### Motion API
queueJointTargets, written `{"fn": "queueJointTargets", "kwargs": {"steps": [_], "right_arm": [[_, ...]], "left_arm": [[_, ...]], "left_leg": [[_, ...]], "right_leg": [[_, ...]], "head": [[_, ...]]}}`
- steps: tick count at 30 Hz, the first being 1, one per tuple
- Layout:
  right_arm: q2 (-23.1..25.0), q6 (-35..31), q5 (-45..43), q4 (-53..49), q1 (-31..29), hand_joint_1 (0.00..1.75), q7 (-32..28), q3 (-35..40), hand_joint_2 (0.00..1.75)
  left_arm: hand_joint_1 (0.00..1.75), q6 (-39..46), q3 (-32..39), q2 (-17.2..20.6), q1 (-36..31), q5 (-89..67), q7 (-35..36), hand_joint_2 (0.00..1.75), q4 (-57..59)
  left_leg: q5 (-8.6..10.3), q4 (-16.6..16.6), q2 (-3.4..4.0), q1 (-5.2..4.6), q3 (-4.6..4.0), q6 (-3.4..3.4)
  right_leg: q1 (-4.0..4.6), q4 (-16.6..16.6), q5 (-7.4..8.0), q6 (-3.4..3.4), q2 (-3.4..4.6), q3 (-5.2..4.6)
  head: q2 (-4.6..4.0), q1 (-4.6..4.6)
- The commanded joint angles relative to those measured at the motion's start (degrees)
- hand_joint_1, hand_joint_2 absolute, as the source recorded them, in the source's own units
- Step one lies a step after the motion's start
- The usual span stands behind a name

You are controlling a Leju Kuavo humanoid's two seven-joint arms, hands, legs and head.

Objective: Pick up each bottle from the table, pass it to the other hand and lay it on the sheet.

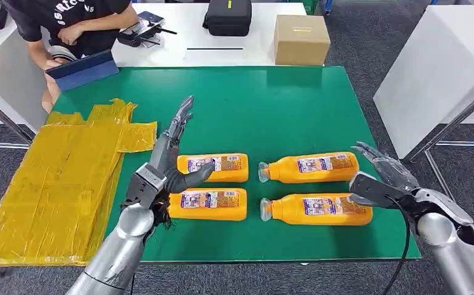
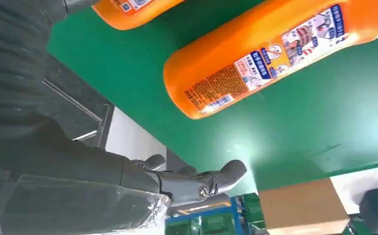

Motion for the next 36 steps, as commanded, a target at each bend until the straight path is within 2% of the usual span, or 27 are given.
{"fn": "queueJointTargets", "kwargs": {"steps": [1,4,6,9,11,23,26,29,30,32,33,36], "right_arm": [[3.2,-6.3,0.1,-9.8,1.5,0.0,0.5,3.1,1.75],[4.2,-9.2,1.6,-18.0,6.9,0.0,1.8,2.7,1.75],[4.1,-9.7,1.8,-19.1,8.4,0.0,2.1,2.6,1.75],[3.9,-9.6,1.8,-18.9,8.4,0.0,2.0,2.5,1.75],[4.0,-9.7,1.8,-18.1,7.8,0.0,2.0,2.4,1.75],[4.0,-9.7,1.8,-18.1,7.8,0.0,2.0,2.4,1.75],[6.3,-10.9,5.1,-20.2,10.5,0.0,1.5,3.0,1.75],[8.7,-11.8,8.0,-20.1,9.7,0.0,2.7,5.8,1.75],[8.3,-12.0,8.9,-19.9,9.0,0.0,3.5,7.0,1.75],[7.2,-12.0,9.1,-19.9,9.2,0.0,4.1,7.7,1.75],[7.0,-12.6,10.1,-19.8,9.6,0.0,5.3,7.8,1.75],[6.9,-13.1,11.1,-19.0,9.7,0.0,6.1,7.9,1.75]], "left_arm": [[0.0,0.1,0.9,1.4,-0.6,0.1,0.4,1.75,1.7],[0.0,0.0,1.5,1.1,-0.8,-0.3,0.5,1.75,1.7],[0.0,-0.1,1.7,0.9,-0.8,-0.4,0.6,1.75,1.8],[0.0,-0.1,1.7,0.9,-0.9,-0.4,0.6,1.75,1.8],[0.0,-0.1,1.7,0.9,-0.8,-0.4,0.6,1.75,1.8],[0.0,-0.1,1.7,0.9,-0.8,-0.4,0.6,1.75,1.8],[0.0,-0.2,1.7,1.4,-1.0,-0.4,0.6,1.75,2.7],[0.0,0.0,2.1,1.2,-1.1,-0.3,0.5,1.75,3.3],[0.0,-0.1,2.2,1.0,-1.1,-0.3,0.4,1.75,3.2],[0.0,-0.1,2.3,0.8,-1.2,-0.3,0.5,1.75,3.2],[0.0,-0.2,2.3,0.8,-1.2,-0.2,0.5,1.75,3.2],[0.0,0.9,2.9,0.9,-1.1,-0.5,0.5,1.75,2.8]], "left_leg": [[-0.2,-0.1,0.24,0.0,0.41,-0.22],[-0.1,-0.1,0.09,0.03,0.21,-0.15],[-0.09,-0.1,-0.03,0.03,0.26,-0.16],[-0.19,-0.1,-0.05,0.03,0.45,-0.24],[-0.07,-0.1,0.02,0.01,0.17,-0.12],[-0.1,-0.1,0.07,-0.04,0.31,-0.14],[-0.14,-0.1,0.05,-0.02,0.4,-0.19],[-0.08,-0.1,0.06,0.0,0.34,-0.15],[-0.15,-0.1,0.14,0.01,0.49,-0.22],[-0.08,-0.1,0.14,0.03,0.2,-0.12],[-0.17,-0.1,0.24,0.04,0.39,-0.2],[-0.11,-0.1,0.11,0.05,0.33,-0.15]], "right_leg": [[0.0,0.0,-0.13,-0.09,0.18,0.33],[0.02,0.0,-0.09,-0.08,0.05,0.2],[0.03,-0.1,-0.12,-0.09,-0.08,0.25],[0.03,0.0,-0.22,-0.11,-0.11,0.4],[0.0,0.0,-0.06,-0.05,-0.02,0.12],[0.02,-0.1,-0.08,-0.06,0.0,0.18],[0.03,-0.1,-0.12,-0.08,-0.04,0.28],[0.04,-0.1,-0.06,-0.08,-0.01,0.21],[0.06,-0.1,-0.1,-0.11,0.05,0.33],[0.04,-0.1,-0.02,-0.06,0.08,0.11],[0.04,-0.1,-0.09,-0.09,0.14,0.28],[0.02,-0.1,-0.09,-0.07,0.01,0.25]], "head": [[0.0,0.0],[0.0,0.02],[0.0,0.0],[0.0,0.02],[0.0,0.0],[0.0,0.0],[0.0,0.0],[0.0,0.0],[0.0,0.02],[0.0,0.02],[0.0,0.0],[0.0,0.0]]}}
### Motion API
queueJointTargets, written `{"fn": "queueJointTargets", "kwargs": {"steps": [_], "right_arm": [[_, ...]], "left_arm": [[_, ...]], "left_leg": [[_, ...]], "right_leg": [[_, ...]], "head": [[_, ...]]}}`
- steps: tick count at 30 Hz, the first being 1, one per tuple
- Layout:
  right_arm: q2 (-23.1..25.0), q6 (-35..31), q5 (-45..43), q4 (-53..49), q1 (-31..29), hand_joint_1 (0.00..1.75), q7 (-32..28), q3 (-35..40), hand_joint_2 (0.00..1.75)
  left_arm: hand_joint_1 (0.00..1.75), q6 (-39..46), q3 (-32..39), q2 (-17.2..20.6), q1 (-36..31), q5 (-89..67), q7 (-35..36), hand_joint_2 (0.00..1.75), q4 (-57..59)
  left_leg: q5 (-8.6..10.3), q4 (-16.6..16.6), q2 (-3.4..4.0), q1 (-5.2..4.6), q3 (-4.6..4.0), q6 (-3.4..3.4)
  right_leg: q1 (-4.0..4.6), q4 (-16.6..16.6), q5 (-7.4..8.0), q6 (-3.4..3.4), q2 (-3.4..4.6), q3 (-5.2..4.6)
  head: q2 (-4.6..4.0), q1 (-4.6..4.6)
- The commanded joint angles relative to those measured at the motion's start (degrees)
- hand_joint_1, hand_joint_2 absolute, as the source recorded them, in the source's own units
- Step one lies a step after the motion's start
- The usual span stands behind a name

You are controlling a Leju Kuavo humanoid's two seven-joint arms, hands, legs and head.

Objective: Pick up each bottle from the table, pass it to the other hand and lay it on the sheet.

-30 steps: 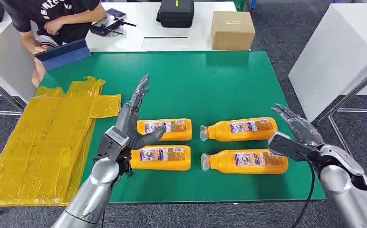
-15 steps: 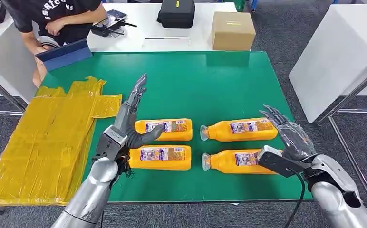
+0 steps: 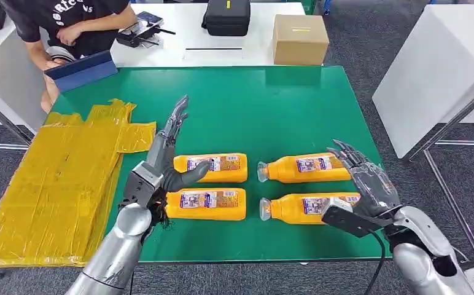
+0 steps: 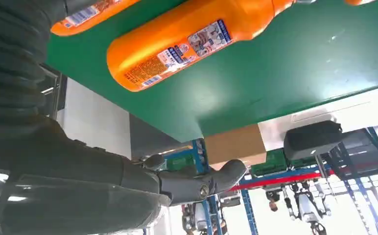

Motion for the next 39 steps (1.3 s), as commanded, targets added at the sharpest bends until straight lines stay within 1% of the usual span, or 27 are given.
{"fn": "queueJointTargets", "kwargs": {"steps": [1,2,4,6,7,8,9,10,11,13,14,16,17,18,19,21,22,24,25,27,28,30,31,33,35,37,39], "right_arm": [[1.7,-1.8,4.3,1.8,-0.2,0.0,4.3,4.4,1.75],[1.4,-1.4,4.8,2.5,1.0,0.0,6.0,3.7,1.75],[0.4,-1.8,3.6,4.1,3.0,0.0,5.4,1.8,1.75],[-0.8,-0.7,1.6,6.3,2.8,0.0,4.6,0.4,1.75],[-1.1,-0.2,1.3,7.1,2.7,0.0,4.3,0.0,1.75],[-1.2,0.2,1.0,7.4,2.7,0.0,4.0,-0.1,1.75],[-1.5,0.8,1.0,7.3,3.2,0.0,3.9,-0.4,1.75],[-1.6,1.1,1.0,6.7,4.0,0.0,3.8,-0.7,1.75],[-1.6,1.3,1.1,6.1,4.7,0.0,3.8,-1.0,1.75],[-1.1,2.1,1.8,4.4,6.9,0.0,3.9,-1.9,1.75],[-1.1,2.1,2.0,4.2,7.4,0.0,4.0,-2.1,1.75],[0.0,2.3,3.6,4.1,8.3,0.0,5.3,-3.2,1.75],[0.0,2.4,3.6,4.5,8.1,0.0,5.3,-3.3,1.75],[0.1,2.8,4.2,6.2,7.1,0.0,5.5,-3.1,1.75],[-0.1,3.7,4.5,7.7,6.2,0.0,5.3,-2.6,1.75],[0.0,4.2,4.7,10.0,4.7,0.0,4.9,-2.3,1.75],[0.0,4.1,5.1,11.3,3.3,0.0,4.4,-1.7,1.75],[0.2,4.3,5.2,13.4,0.9,0.0,4.2,-0.9,1.75],[0.2,4.5,5.8,14.1,0.3,0.0,4.3,-0.3,1.75],[0.5,4.3,6.2,14.3,0.3,0.0,4.3,0.1,1.75],[0.5,4.3,6.2,14.3,0.3,0.0,4.3,0.1,1.75],[0.7,4.1,6.4,14.2,0.5,0.0,4.4,0.3,1.75],[0.7,4.1,6.4,14.2,0.5,0.0,4.4,0.3,1.75],[0.9,4.0,6.5,14.1,0.6,0.0,4.4,0.4,1.75],[1.3,3.9,6.9,15.1,-0.3,0.0,4.4,1.2,1.75],[1.9,3.8,7.6,17.4,-2.8,0.0,4.8,2.2,1.75],[1.7,3.6,7.8,17.5,-2.3,0.0,4.8,2.6,1.75]], "left_arm": [[0.0,1.8,2.0,1.0,-1.3,-0.6,0.1,1.75,2.6],[0.0,4.8,3.4,1.5,-1.1,-1.2,-0.3,1.75,1.4],[0.0,5.0,6.0,3.3,-0.3,0.3,0.1,1.75,-1.6],[0.0,4.6,8.1,4.2,0.2,1.5,0.0,1.75,-2.8],[0.0,4.1,8.6,4.1,0.3,1.8,-0.1,1.75,-2.8],[0.0,4.0,8.8,4.1,0.3,1.8,-0.2,1.75,-2.7],[0.0,3.9,9.3,3.9,0.1,2.0,-0.3,1.75,-2.4],[0.0,3.9,9.9,3.7,-0.2,2.3,-0.5,1.75,-2.0],[0.0,4.0,10.5,3.6,-0.3,2.7,-0.7,1.75,-2.0],[0.0,4.1,11.8,3.6,-0.2,3.0,-0.9,1.75,-2.8],[0.0,4.2,12.0,3.6,-0.1,3.1,-0.9,1.75,-3.0],[0.0,4.1,13.6,3.4,0.3,3.5,-0.8,1.75,-4.4],[0.0,4.1,13.8,3.4,0.3,3.6,-0.8,1.75,-4.6],[0.0,3.5,14.6,3.1,0.4,4.8,-0.4,1.75,-5.0],[0.0,3.3,15.1,2.8,0.2,5.4,-0.5,1.75,-5.2],[0.0,3.2,15.4,2.6,0.1,5.6,-0.6,1.75,-5.9],[0.0,3.2,15.4,2.6,0.4,5.7,-0.6,1.75,-6.8],[0.0,3.2,15.4,2.7,0.6,5.7,-0.6,1.75,-7.4],[0.0,3.3,15.3,2.7,0.6,5.7,-0.6,1.75,-7.4],[0.0,3.3,15.3,2.6,0.5,5.7,-0.7,1.75,-7.4],[0.0,3.3,15.3,2.6,0.5,5.7,-0.7,1.75,-7.4],[0.0,3.3,15.2,2.6,0.4,5.7,-0.7,1.75,-7.2],[0.0,3.3,15.2,2.6,0.4,5.7,-0.7,1.75,-7.2],[0.0,3.3,15.2,2.6,0.4,5.7,-0.6,1.75,-7.1],[0.0,3.4,15.0,2.5,0.2,5.8,-0.7,1.75,-7.0],[0.0,3.2,14.5,2.6,-0.1,5.8,-0.5,1.75,-6.5],[0.0,3.1,14.2,2.4,-0.3,5.8,-0.4,1.75,-6.0]], "left_leg": [[-0.15,-0.1,0.04,0.01,0.45,-0.2],[-0.1,-0.1,0.01,0.0,0.39,-0.17],[-0.06,-0.1,0.0,0.02,0.27,-0.12],[-0.1,-0.1,0.04,0.03,0.36,-0.16],[-0.07,-0.1,0.07,0.0,0.28,-0.12],[-0.15,-0.1,0.11,0.01,0.43,-0.19],[-0.11,-0.1,0.09,0.03,0.3,-0.14],[-0.2,-0.1,0.1,0.02,0.48,-0.22],[-0.12,-0.1,0.01,0.02,0.36,-0.16],[-0.13,0.0,-0.05,0.02,0.39,-0.18],[-0.07,-0.1,-0.08,0.01,0.26,-0.14],[-0.13,-0.1,-0.06,0.01,0.35,-0.18],[-0.08,-0.1,-0.04,-0.01,0.25,-0.14],[-0.16,-0.1,0.01,0.0,0.4,-0.21],[-0.08,-0.1,0.02,0.0,0.24,-0.14],[-0.22,-0.1,0.12,-0.01,0.51,-0.25],[-0.11,0.0,0.14,0.02,0.28,-0.16],[-0.08,0.0,0.16,0.03,0.2,-0.12],[-0.15,0.0,0.23,0.01,0.36,-0.19],[-0.07,0.0,0.15,0.01,0.22,-0.13],[-0.15,0.0,0.19,0.03,0.4,-0.2],[-0.06,-0.1,0.07,0.01,0.28,-0.12],[-0.14,-0.1,0.08,0.02,0.45,-0.2],[-0.07,0.0,0.06,0.01,0.27,-0.13],[-0.18,-0.1,0.11,0.01,0.49,-0.22],[-0.16,-0.1,0.16,0.03,0.44,-0.2],[-0.09,-0.1,0.15,0.03,0.29,-0.15]], "right_leg": [[0.01,-0.1,-0.14,-0.08,-0.01,0.41],[0.01,-0.1,-0.1,-0.07,-0.03,0.3],[0.05,-0.1,-0.03,-0.05,0.0,0.19],[0.04,-0.1,-0.07,-0.06,0.01,0.28],[0.02,-0.1,-0.04,-0.05,0.06,0.19],[0.03,-0.1,-0.1,-0.07,0.08,0.34],[0.04,-0.1,-0.05,-0.05,0.07,0.24],[0.03,-0.1,-0.14,-0.08,0.05,0.42],[0.03,-0.1,-0.1,-0.06,-0.02,0.32],[0.04,-0.1,-0.14,-0.07,-0.09,0.35],[0.04,-0.1,-0.08,-0.05,-0.08,0.22],[0.05,-0.1,-0.12,-0.07,-0.07,0.3],[0.03,-0.1,-0.07,-0.06,-0.04,0.2],[0.04,-0.1,-0.14,-0.08,-0.02,0.34],[0.03,-0.1,-0.05,-0.05,0.02,0.19],[0.02,-0.1,-0.17,-0.09,0.08,0.44],[0.05,-0.1,-0.04,-0.06,0.11,0.25],[0.05,-0.1,-0.01,-0.05,0.12,0.18],[0.03,-0.1,-0.06,-0.07,0.17,0.31],[0.05,-0.1,-0.01,-0.05,0.12,0.18],[0.06,-0.1,-0.06,-0.07,0.15,0.36],[0.04,-0.1,-0.03,-0.05,0.04,0.22],[0.05,-0.1,-0.1,-0.08,0.03,0.37],[0.04,-0.1,-0.03,-0.05,0.05,0.2],[0.04,-0.1,-0.13,-0.08,0.07,0.41],[0.06,-0.1,-0.08,-0.08,0.12,0.37],[0.05,-0.1,-0.02,-0.06,0.13,0.25]], "head": [[0.0,0.02],[0.0,0.02],[0.0,0.02],[0.0,0.02],[0.0,0.0],[0.0,0.02],[0.0,0.0],[0.0,-0.02],[0.0,0.02],[0.0,0.0],[0.0,0.04],[0.0,0.02],[0.0,0.0],[0.0,0.02],[0.0,0.02],[0.0,0.0],[0.0,0.0],[0.0,0.02],[0.0,0.02],[0.0,0.02],[0.0,0.0],[0.0,0.02],[0.0,0.02],[0.0,0.0],[0.0,0.0],[0.0,0.02],[0.0,0.0]]}}
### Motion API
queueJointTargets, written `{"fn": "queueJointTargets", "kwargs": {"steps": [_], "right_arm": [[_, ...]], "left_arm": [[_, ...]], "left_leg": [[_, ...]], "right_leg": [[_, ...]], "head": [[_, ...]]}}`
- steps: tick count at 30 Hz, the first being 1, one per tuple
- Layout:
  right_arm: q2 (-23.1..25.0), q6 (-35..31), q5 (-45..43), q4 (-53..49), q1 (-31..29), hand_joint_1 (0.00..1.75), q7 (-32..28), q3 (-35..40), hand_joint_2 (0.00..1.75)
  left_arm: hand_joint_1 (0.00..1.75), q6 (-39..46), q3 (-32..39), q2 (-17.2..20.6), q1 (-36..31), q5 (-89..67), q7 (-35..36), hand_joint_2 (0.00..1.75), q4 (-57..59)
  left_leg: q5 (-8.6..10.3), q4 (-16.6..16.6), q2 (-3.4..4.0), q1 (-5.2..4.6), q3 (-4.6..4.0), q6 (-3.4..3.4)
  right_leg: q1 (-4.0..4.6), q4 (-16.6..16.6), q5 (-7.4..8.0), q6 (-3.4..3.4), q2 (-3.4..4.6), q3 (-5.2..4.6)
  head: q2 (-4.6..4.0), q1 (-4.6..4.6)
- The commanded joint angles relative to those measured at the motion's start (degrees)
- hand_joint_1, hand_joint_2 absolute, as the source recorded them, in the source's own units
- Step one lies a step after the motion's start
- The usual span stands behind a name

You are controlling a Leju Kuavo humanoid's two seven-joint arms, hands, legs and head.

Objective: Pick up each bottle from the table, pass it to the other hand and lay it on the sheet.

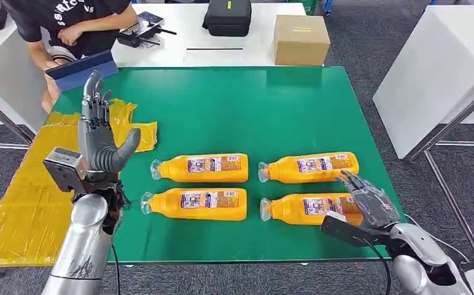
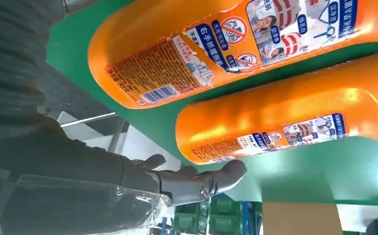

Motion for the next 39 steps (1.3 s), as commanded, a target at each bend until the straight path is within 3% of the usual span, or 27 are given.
{"fn": "queueJointTargets", "kwargs": {"steps": [1,4,13,39], "right_arm": [[2.6,-0.3,1.1,7.0,-4.1,0.0,0.1,3.2,1.75],[2.7,-0.6,1.2,6.1,-3.2,0.0,-0.3,4.1,1.75],[2.3,0.9,0.1,13.1,-8.9,0.0,-0.9,8.7,1.75],[0.2,2.2,-1.8,12.4,-6.7,0.0,0.1,10.0,1.75]], "left_arm": [[0.0,-0.4,0.1,0.5,-1.3,0.2,0.5,1.75,2.3],[0.0,-0.4,0.0,0.6,-0.5,0.2,0.4,1.75,1.6],[0.0,-0.2,0.5,0.5,-0.9,0.1,0.7,1.75,1.9],[0.0,0.1,1.2,1.0,-1.1,1.4,1.4,1.75,1.9]], "left_leg": [[-0.16,-0.1,0.23,0.06,0.39,-0.2],[-0.1,-0.1,0.01,0.03,0.39,-0.16],[-0.11,-0.1,0.18,0.03,0.35,-0.17],[-0.04,0.0,0.01,0.01,0.16,-0.11]], "right_leg": [[0.06,-0.1,-0.06,-0.08,0.17,0.36],[0.03,-0.1,-0.11,-0.06,-0.05,0.33],[0.03,-0.1,-0.07,-0.06,0.12,0.37],[0.02,0.0,-0.04,-0.04,-0.01,0.17]], "head": [[0.0,-0.02],[0.0,0.0],[0.0,-0.02],[0.0,0.0]]}}
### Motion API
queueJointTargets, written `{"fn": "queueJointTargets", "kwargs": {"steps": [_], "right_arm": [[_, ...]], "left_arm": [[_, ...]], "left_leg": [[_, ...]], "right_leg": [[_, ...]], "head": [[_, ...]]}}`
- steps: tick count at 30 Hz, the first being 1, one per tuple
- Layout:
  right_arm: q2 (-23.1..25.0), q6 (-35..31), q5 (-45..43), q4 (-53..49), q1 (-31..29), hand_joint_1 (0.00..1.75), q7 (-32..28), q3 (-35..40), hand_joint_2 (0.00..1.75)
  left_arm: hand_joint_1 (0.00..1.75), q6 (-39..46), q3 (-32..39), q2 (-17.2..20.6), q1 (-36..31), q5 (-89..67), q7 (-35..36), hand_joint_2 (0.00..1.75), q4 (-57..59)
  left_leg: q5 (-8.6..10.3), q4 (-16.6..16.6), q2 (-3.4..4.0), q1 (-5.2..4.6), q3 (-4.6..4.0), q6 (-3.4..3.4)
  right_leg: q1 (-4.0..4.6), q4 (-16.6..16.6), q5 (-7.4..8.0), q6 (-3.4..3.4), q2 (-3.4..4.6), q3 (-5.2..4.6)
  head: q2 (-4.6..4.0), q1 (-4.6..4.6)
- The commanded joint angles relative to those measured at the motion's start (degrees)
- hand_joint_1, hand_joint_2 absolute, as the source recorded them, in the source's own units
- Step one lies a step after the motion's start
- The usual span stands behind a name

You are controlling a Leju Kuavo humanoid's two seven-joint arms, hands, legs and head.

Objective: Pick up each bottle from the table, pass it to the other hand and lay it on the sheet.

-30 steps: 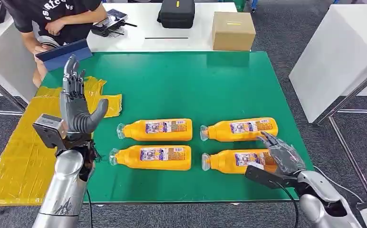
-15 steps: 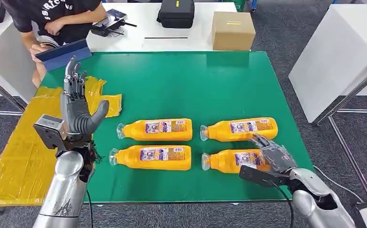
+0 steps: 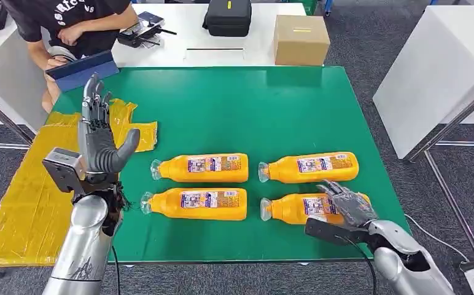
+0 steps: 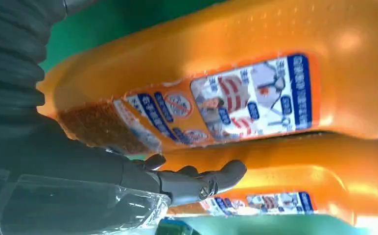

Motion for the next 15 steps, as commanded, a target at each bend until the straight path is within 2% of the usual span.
{"fn": "queueJointTargets", "kwargs": {"steps": [1,15], "right_arm": [[-0.8,0.5,-0.8,1.4,0.2,0.0,0.8,1.0,1.75],[-1.9,0.7,-0.3,1.2,1.0,0.0,1.7,-1.3,1.75]], "left_arm": [[0.0,0.0,1.2,1.0,-1.6,0.7,0.6,1.75,2.2],[0.0,-0.3,3.4,0.7,-2.7,1.7,0.3,1.75,6.2]], "left_leg": [[-0.13,0.0,0.02,0.02,0.3,-0.18],[-0.11,0.0,-0.03,-0.01,0.37,-0.18]], "right_leg": [[0.02,0.0,-0.12,-0.06,-0.03,0.3],[0.02,-0.1,-0.11,-0.07,-0.09,0.29]], "head": [[0.0,0.0],[0.0,-0.02]]}}
